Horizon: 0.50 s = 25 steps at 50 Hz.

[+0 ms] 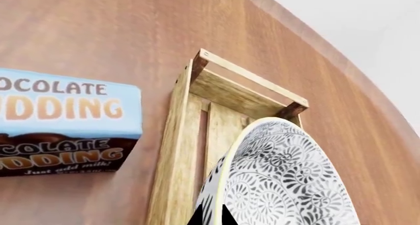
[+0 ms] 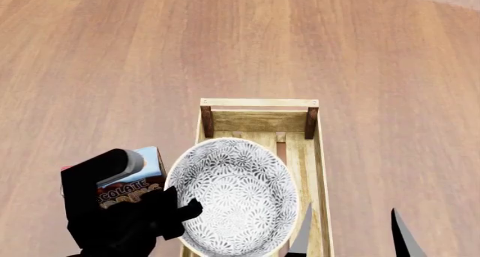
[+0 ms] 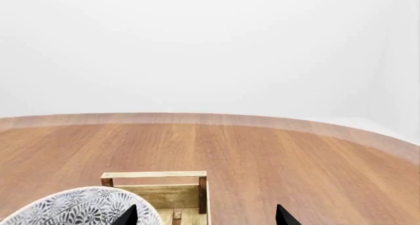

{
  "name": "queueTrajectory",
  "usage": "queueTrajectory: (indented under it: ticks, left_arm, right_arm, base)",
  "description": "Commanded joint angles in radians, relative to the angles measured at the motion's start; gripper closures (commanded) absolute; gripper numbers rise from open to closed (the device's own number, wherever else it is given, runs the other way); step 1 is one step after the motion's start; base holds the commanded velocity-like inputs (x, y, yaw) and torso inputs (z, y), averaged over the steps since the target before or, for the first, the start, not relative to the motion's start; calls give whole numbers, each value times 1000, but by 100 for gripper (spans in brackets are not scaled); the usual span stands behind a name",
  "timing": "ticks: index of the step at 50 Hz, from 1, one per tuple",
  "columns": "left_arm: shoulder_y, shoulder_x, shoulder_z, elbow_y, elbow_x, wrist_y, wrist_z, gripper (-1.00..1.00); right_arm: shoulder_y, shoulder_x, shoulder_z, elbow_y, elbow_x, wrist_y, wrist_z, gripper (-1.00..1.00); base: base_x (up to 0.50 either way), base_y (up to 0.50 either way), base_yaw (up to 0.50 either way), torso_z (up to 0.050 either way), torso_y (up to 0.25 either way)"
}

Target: Pick up the bowl on the left and put it in the tray.

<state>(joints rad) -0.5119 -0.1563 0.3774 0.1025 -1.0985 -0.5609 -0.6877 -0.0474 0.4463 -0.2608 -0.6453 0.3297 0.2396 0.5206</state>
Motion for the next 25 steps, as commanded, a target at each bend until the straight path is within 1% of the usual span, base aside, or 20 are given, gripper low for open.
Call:
queueTrajectory:
  ticks: [1, 25]
  left_arm:
    - [-8, 47, -11, -16, -17, 4, 68, 100]
    - [-29, 78, 44, -95, -8, 51, 103, 100]
  right_arm:
    - [-8, -16, 24, 0, -16, -12, -27, -100]
    - [-8, -12, 24, 9, -10, -24, -26, -100]
  base:
    - [0, 0, 0, 0, 0]
    - [0, 0, 0, 0, 0]
